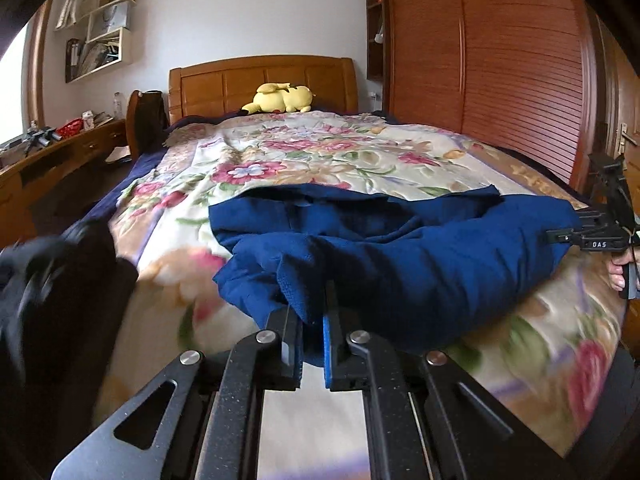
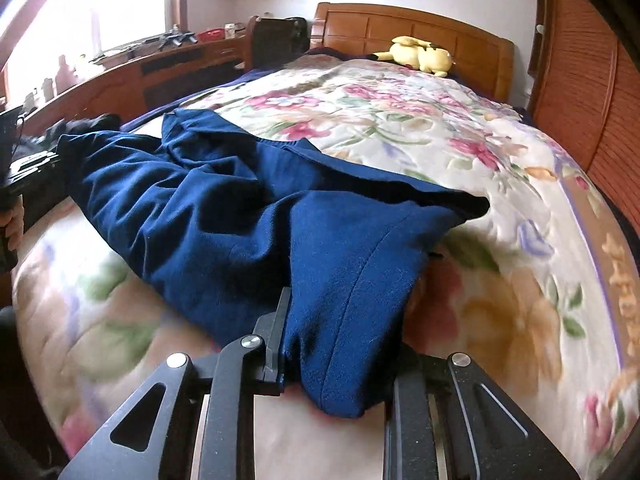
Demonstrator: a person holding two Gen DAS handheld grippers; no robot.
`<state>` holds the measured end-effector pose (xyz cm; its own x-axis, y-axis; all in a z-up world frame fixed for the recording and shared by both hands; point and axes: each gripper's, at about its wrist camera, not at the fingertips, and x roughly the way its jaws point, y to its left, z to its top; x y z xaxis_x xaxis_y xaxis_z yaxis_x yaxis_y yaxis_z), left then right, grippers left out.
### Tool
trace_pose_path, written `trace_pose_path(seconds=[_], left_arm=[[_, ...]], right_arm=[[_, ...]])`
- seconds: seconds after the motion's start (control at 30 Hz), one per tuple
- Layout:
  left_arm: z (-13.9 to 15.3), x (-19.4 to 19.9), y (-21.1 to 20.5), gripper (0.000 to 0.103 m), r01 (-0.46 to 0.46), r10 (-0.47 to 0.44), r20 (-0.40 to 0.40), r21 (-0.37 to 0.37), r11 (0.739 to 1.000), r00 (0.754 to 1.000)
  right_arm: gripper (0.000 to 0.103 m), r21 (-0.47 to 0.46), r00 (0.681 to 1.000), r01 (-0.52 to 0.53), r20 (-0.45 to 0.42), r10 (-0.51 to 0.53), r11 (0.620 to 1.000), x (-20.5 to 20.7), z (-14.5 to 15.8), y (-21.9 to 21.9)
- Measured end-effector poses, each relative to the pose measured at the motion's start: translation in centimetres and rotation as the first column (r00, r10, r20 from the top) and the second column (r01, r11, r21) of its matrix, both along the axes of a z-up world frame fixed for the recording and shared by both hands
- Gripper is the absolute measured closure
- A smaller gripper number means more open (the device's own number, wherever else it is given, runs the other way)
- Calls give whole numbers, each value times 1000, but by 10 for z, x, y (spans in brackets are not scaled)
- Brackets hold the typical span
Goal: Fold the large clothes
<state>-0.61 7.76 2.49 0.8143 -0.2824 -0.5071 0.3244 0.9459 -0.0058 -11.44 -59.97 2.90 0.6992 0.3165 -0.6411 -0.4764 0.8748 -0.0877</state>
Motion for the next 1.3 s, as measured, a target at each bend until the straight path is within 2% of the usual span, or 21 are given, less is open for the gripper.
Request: trace_pose_path(seconds=[0.07,0.33,0.6,0.93,1.07,1.23,1.3], left_arm=[[-5,-25,4,96,-12,12,-4,-12,1000,1000],[-8,-76,17,96,-36,37,15,-59,998,999],[-31,-87,20,95,-80,81,13,-57,995,997],[-42,-97,16,91,-114,115,53,-24,993,992],[-43,-97,18,88,-112,113,54,-29,993,992],[-44,-98,18,87,-113,115,57,-30,993,992],[-44,-97,19,87,-113,115,60,-30,993,992]], right_arm=[[81,4,1000,-6,-4,6,1000,-23,0,-3],[80,7,1000,-27,-8,27,1000,-98,15,-7],[78,-8,1000,20,-23,-20,1000,-98,9,-10],[62,-10,996,93,-16,-93,996,-114,12,-4],[54,-22,993,114,-6,-114,993,-122,23,-8],[51,-6,991,128,29,-127,992,-130,47,-11],[51,-31,991,125,56,-123,992,-127,55,-1]])
